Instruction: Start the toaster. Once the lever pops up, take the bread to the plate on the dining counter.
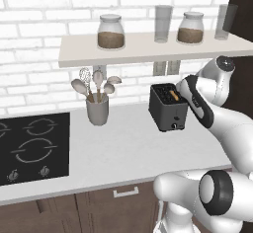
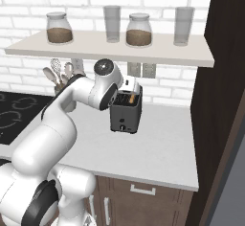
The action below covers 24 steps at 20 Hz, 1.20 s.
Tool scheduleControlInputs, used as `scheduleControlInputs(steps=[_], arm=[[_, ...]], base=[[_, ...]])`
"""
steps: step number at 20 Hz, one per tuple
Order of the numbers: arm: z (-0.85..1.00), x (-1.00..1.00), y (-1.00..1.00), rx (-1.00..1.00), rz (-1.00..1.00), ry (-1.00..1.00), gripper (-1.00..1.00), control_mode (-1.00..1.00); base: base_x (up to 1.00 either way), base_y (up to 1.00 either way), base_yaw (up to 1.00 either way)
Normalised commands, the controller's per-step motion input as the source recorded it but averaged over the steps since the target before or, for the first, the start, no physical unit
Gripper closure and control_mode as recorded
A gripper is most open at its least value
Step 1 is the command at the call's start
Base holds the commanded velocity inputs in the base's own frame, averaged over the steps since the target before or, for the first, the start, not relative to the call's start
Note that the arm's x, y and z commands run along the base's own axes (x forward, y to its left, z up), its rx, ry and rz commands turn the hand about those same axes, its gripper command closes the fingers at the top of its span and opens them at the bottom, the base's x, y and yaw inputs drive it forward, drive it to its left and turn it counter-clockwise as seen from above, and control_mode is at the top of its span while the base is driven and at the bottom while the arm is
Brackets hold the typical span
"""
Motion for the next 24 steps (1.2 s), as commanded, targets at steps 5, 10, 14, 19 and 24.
scheduleControlInputs(steps=[5, 10, 14, 19, 24], arm=[[0.0, 0.0, 0.0, 0.0, 0.0, 0.0, -1.0, -1.0], [0.0, 0.0, 0.0, 0.0, 0.0, 0.0, -1.0, -1.0], [0.0, 0.0, 0.0, 0.0, 0.0, 0.0, -1.0, -1.0], [0.0, 0.0, 0.0, 0.0, 0.0, 0.0, -1.0, -1.0], [0.0, 0.0, 0.0, 0.0, 0.0, 0.0, -1.0, -1.0]], base=[[0.0, 0.0, 0.0], [0.0, 0.0, 0.0], [0.0, 0.0, 0.0], [0.0, 0.0, 0.0], [0.0, 0.0, 0.0]])
